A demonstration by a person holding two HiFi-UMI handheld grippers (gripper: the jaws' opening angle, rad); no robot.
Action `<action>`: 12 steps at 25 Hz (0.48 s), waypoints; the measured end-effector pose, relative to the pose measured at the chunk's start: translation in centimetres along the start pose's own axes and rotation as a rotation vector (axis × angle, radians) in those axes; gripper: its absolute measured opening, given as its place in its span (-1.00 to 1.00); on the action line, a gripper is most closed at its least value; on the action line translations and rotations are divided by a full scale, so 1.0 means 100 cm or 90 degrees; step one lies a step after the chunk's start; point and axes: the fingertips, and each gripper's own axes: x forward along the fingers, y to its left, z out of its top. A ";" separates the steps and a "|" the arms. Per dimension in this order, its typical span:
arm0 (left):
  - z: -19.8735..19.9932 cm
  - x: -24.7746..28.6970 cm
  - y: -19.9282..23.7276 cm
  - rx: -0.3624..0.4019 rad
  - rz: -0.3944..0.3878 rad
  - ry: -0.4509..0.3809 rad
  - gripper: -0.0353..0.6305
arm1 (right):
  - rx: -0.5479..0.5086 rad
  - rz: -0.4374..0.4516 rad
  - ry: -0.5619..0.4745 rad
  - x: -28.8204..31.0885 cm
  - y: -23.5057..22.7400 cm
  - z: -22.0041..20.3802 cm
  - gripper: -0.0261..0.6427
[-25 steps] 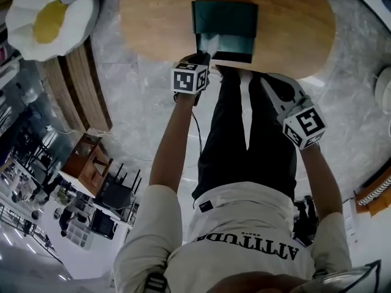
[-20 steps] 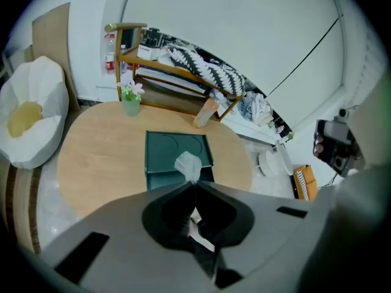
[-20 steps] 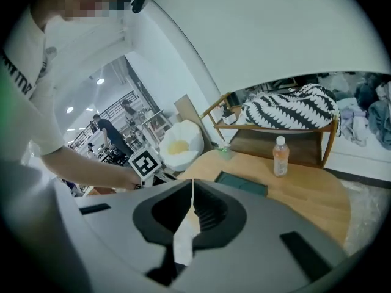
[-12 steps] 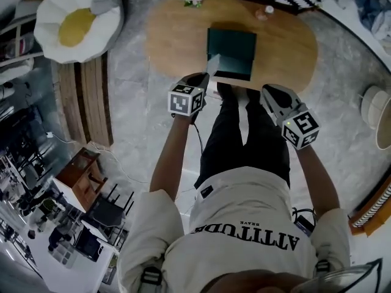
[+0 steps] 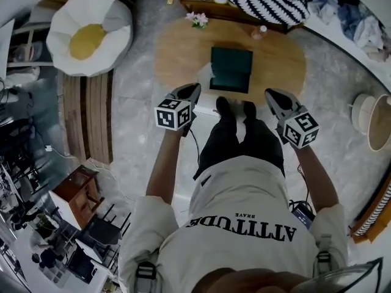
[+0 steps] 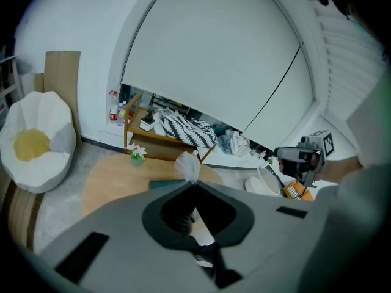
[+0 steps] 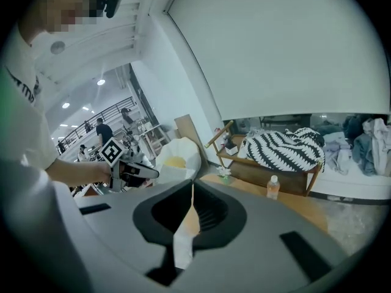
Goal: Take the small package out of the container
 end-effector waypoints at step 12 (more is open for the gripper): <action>0.058 -0.089 -0.027 0.015 -0.027 -0.105 -0.83 | -0.017 -0.059 -0.083 -0.068 0.027 0.054 -0.85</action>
